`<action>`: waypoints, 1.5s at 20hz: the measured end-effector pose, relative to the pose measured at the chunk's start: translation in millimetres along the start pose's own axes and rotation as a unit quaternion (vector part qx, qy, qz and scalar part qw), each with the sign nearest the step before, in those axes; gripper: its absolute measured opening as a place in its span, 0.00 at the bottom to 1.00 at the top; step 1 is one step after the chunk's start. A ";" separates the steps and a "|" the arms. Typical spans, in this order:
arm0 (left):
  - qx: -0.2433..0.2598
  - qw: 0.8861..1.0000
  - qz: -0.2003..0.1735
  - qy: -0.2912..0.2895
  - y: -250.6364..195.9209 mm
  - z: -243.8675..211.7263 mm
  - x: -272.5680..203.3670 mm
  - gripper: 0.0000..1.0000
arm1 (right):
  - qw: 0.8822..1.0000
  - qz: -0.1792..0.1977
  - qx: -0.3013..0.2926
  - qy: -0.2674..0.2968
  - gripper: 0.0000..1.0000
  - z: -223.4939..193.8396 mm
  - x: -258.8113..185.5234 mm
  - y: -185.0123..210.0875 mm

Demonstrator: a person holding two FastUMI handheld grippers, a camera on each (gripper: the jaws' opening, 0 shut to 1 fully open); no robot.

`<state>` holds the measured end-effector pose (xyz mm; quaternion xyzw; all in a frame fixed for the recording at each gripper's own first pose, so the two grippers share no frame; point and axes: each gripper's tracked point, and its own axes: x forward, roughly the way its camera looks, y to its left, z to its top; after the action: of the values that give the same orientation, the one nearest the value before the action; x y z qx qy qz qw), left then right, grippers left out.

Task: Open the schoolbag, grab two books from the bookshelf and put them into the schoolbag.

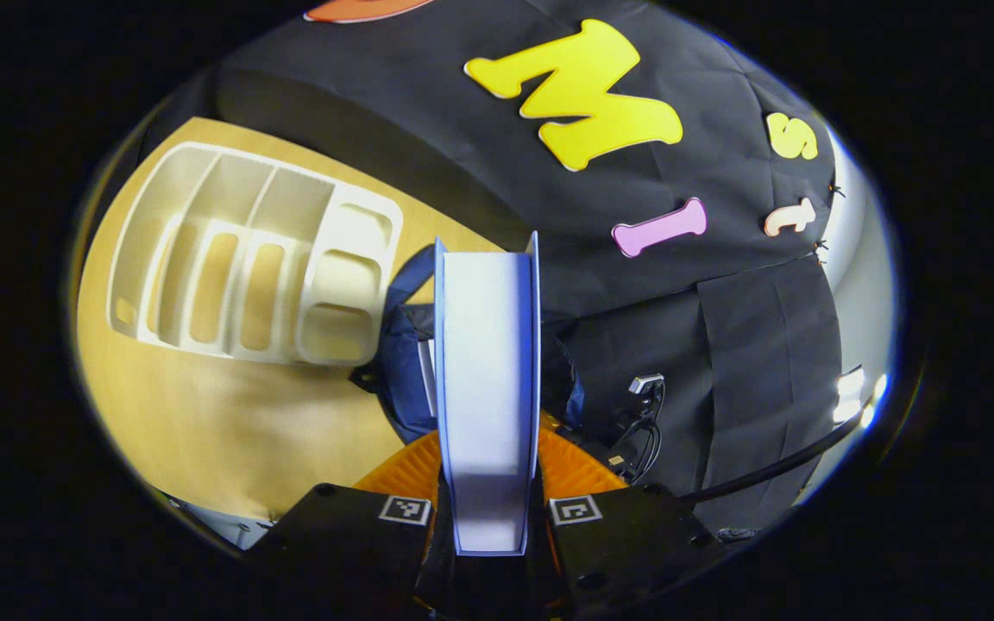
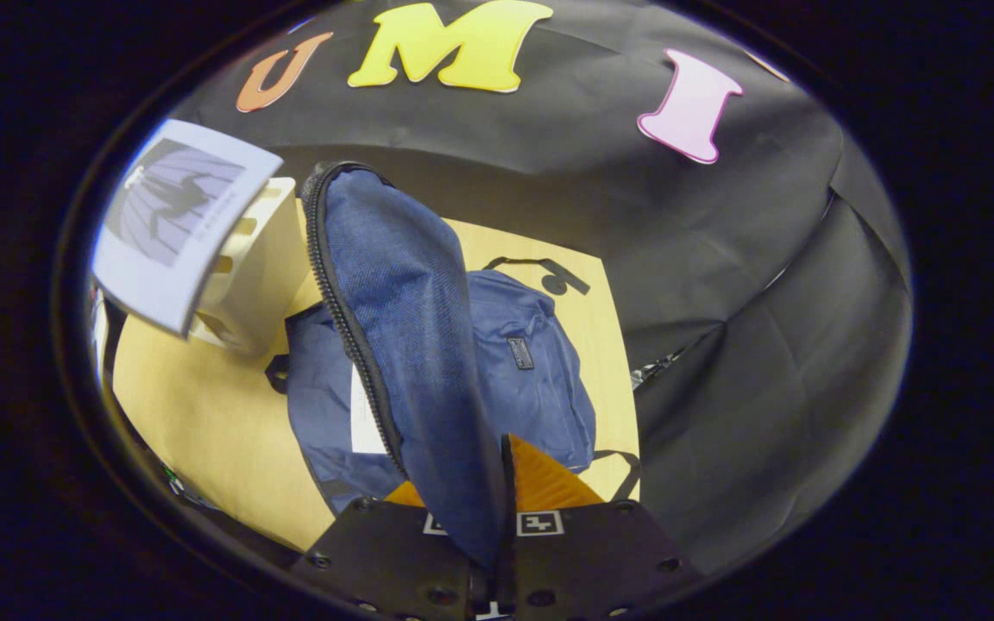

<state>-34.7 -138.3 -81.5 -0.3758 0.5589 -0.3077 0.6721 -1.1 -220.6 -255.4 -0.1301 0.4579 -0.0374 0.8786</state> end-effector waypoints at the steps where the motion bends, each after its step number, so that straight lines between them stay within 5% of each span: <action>1: -0.013 1.000 -0.006 0.006 2.3 -6.6 16.0 0.36 | 1.000 0.001 0.002 0.000 0.01 0.2 -0.6 -1.0; 7: -0.049 0.999 0.005 0.019 34.0 -37.3 87.6 0.36 | 1.000 0.007 0.009 -0.004 0.00 2.5 -3.8 -6.9; 19: -0.016 1.000 0.000 0.007 42.2 -54.2 211.8 0.36 | 1.000 0.006 0.011 -0.010 0.00 6.8 -8.2 -15.8; 26: 0.018 0.998 -0.057 -0.016 34.8 -55.9 268.5 0.36 | 1.000 0.004 0.005 -0.009 0.00 10.7 -8.1 -14.5; 30: -0.004 0.996 -0.085 -0.023 33.8 -54.0 302.7 0.36 | 1.000 0.003 0.003 -0.009 0.00 15.0 -7.7 -13.7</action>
<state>-31.6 -381.5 -272.6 -0.4313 0.5105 -0.3529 0.6548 7.4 -229.5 -237.4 -0.1264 0.4504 -0.0352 0.8831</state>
